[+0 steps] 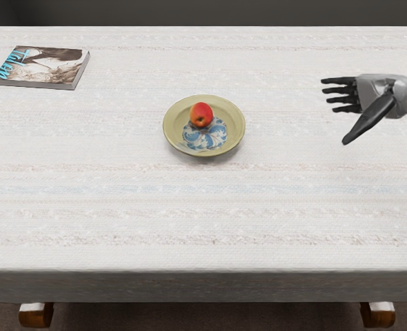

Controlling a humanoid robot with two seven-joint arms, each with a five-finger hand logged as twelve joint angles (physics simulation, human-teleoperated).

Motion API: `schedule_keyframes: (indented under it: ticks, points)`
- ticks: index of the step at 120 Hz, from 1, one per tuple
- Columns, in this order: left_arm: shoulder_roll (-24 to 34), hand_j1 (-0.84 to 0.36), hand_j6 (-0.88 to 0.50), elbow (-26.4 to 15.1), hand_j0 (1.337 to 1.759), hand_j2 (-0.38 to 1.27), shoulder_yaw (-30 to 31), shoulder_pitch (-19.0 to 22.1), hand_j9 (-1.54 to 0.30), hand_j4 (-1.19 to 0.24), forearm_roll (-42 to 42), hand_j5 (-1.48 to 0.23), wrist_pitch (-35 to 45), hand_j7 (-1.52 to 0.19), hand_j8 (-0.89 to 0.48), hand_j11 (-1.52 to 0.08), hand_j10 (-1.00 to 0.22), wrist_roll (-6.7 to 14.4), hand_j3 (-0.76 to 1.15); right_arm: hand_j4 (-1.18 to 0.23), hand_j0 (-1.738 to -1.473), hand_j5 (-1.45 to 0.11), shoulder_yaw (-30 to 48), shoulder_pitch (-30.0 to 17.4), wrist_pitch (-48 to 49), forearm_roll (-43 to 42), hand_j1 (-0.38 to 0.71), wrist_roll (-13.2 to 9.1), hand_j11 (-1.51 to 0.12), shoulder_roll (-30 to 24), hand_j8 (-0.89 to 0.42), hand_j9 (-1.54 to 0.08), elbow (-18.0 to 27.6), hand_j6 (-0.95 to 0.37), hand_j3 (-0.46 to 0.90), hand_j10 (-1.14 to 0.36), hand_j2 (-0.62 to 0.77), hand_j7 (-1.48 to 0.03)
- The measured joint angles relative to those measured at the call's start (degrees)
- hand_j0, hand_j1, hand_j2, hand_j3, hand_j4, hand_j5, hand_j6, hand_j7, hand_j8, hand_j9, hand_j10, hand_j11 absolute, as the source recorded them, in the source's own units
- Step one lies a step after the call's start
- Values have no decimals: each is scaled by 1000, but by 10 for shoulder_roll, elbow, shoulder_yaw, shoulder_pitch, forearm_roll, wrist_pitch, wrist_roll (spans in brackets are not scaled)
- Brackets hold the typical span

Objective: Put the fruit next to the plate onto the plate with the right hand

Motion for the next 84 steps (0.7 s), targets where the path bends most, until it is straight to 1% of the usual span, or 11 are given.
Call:
schedule_keyframes:
  ticks: [18, 44, 56, 64, 84]
  points:
    - [0, 333, -15, 1, 1658, 3, 1, 1, -18, -14, 0, -18, 1, -18, -14, -18, -14, 0, 0, -1, -1658, -1, 15, 0, 1, 33, -349, 0, -1, 2, -1, -1, -10, -1, 0, -1, 1, -1]
    - [0, 333, -15, 1, 1658, 3, 2, 9, -18, -14, 0, -18, 1, -18, -15, -18, -14, 1, 0, -1, -1658, 0, 13, 0, 2, 37, -349, 0, 0, 4, 0, 0, -11, -1, 0, 0, 1, 0]
    - [0, 333, -14, 1, 1658, 3, 2, 8, -18, -14, 0, -18, 2, -18, -14, -18, -14, 0, 0, 0, -1658, 0, 1, 4, 2, 10, -349, 0, 0, 11, 0, 0, -9, 0, 0, 0, 1, 0]
    - [0, 333, -14, 1, 1658, 3, 1, 8, -18, -14, -1, -18, 2, -18, -14, -18, -14, 1, 0, 0, -1658, 0, -21, 16, 2, -6, -349, 0, 0, 20, 0, 0, -8, 0, 0, 0, 1, 0]
    - [0, 333, -15, 1, 1658, 3, 2, 12, -18, -14, 0, -18, 2, -18, -14, -18, -14, 1, 0, -1, -1658, 0, -50, 36, 2, -20, -349, 0, 0, 27, -1, 0, -7, -1, 0, 0, 1, 0]
